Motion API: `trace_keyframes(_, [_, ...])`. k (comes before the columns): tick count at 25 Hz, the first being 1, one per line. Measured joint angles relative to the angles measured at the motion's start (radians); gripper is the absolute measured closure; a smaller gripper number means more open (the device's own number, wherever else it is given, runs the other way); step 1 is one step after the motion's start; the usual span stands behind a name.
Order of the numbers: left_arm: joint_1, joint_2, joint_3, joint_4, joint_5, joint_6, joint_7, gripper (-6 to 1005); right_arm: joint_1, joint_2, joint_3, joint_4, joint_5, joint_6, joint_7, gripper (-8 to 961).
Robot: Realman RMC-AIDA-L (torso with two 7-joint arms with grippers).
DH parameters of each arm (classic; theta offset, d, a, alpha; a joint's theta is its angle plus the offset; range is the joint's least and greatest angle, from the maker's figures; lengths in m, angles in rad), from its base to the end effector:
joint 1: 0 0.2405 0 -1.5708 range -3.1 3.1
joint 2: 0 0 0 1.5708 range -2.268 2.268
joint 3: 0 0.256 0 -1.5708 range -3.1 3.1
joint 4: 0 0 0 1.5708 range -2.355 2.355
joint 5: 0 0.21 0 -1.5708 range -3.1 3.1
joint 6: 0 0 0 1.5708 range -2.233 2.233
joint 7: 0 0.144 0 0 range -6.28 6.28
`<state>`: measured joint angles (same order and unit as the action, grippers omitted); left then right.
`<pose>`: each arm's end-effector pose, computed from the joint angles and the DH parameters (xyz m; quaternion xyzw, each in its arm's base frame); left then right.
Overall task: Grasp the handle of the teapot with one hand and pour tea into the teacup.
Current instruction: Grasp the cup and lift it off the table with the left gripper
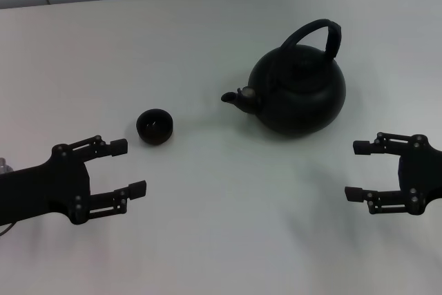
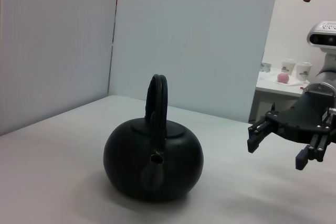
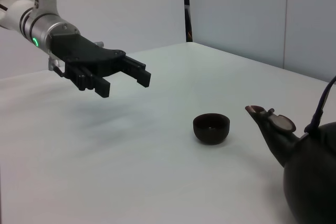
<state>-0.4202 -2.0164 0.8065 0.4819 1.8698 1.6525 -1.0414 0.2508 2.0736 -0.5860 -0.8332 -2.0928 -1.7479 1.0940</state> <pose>-0.2929 0.2778 -0.0094 -0.9481 -0.1344 -0.2682 0.1053 0.3324 0.2417 0.0376 -0.9552 0.1465 0.1867 0.1770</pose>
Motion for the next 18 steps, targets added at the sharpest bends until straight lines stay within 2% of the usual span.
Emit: trace_keyframes(18, [-0.011,-0.007,-0.004,0.009,0.0,-0.001,0.002,221,0.005,0.0,0.0,0.002,0.0,0.005,0.0,142])
